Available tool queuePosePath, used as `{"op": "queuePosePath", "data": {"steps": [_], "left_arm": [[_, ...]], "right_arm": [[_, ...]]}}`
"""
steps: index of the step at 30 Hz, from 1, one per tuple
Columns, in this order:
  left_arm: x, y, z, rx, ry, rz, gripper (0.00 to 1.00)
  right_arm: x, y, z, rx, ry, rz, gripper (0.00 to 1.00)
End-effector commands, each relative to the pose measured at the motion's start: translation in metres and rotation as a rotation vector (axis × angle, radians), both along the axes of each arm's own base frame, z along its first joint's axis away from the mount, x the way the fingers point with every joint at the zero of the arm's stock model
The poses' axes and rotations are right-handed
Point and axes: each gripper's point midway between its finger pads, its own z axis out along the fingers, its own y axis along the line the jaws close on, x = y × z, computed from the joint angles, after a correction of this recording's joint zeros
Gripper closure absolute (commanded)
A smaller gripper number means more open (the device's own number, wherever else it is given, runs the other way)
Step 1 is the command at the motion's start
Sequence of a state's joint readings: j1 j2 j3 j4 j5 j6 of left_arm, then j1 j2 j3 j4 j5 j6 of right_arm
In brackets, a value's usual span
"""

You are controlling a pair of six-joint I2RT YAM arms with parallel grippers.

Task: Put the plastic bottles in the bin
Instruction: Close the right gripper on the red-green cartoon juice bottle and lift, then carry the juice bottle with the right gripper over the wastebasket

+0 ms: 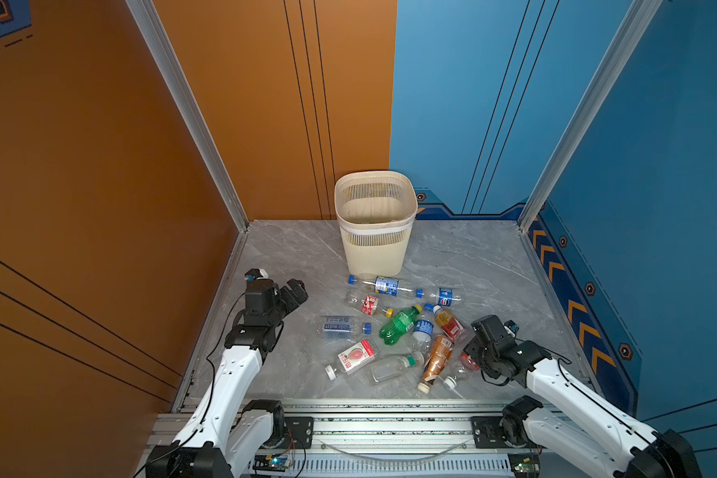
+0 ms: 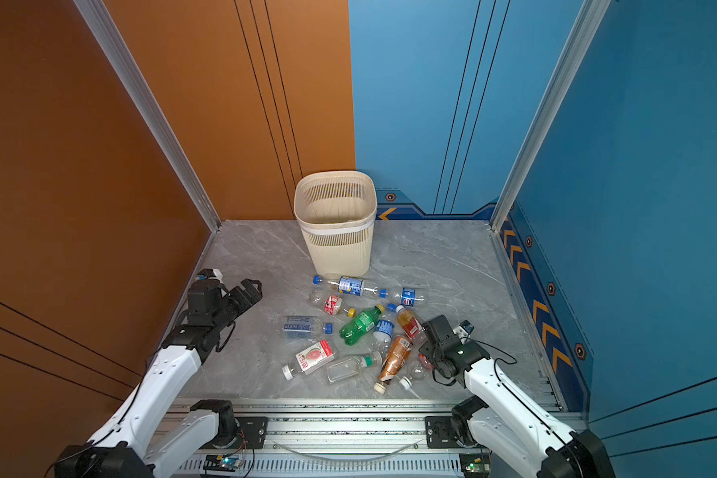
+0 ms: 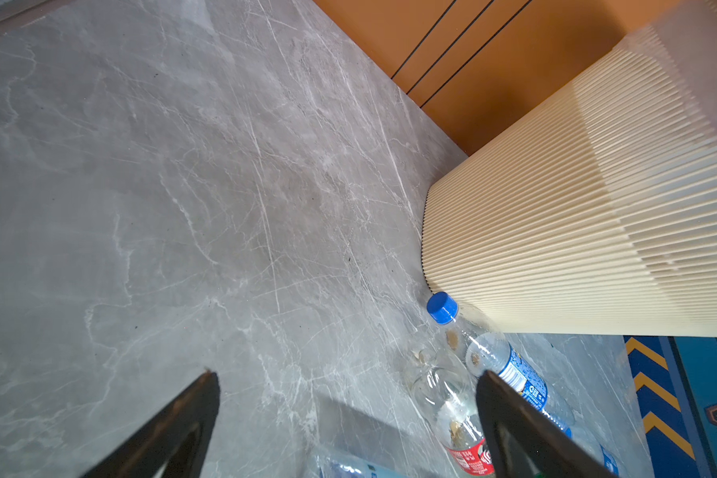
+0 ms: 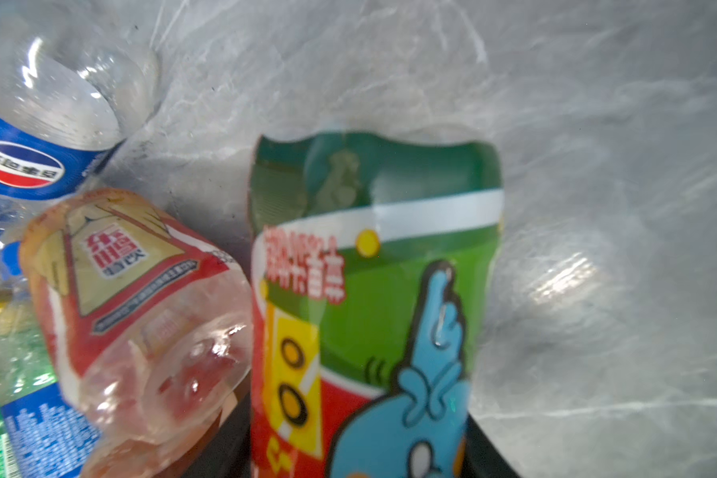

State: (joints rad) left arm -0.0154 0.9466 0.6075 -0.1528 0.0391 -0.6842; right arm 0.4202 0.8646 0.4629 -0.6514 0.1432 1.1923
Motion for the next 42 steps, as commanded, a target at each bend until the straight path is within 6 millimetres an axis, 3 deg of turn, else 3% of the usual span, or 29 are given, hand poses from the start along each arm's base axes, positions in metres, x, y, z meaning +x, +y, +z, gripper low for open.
{"op": "queuePosePath", "data": {"steps": [1, 9, 16, 20, 28, 33, 37, 42], "left_arm": [[-0.001, -0.001, -0.008, -0.028, 0.015, -0.003, 0.02], [-0.003, -0.001, -0.011, -0.038, 0.023, -0.001, 0.02], [-0.006, -0.001, -0.014, -0.044, 0.036, 0.001, 0.02], [-0.010, -0.001, -0.017, -0.044, 0.048, 0.002, 0.02], [-0.016, -0.001, -0.019, -0.061, 0.045, 0.008, 0.02], [-0.025, -0.002, -0.028, -0.072, 0.080, 0.009, 0.02], [-0.031, -0.003, -0.033, -0.083, 0.094, 0.010, 0.02], [-0.036, -0.001, -0.032, -0.077, 0.096, 0.011, 0.02]], "right_arm": [[-0.002, -0.020, 0.021, -0.066, -0.016, -0.008, 0.45], [0.013, -0.052, 0.085, -0.094, -0.111, -0.042, 0.47], [0.060, -0.037, 0.169, -0.090, -0.297, 0.020, 0.48], [0.097, -0.001, 0.216, -0.069, -0.432, 0.097, 0.48], [0.191, 0.122, 0.320, 0.022, -0.696, 0.333, 0.48], [0.236, 0.183, 0.370, 0.111, -0.807, 0.430, 0.48], [0.268, 0.213, 0.381, 0.142, -0.839, 0.456, 0.48], [0.303, 0.236, 0.372, 0.172, -0.842, 0.451, 0.49]]}}
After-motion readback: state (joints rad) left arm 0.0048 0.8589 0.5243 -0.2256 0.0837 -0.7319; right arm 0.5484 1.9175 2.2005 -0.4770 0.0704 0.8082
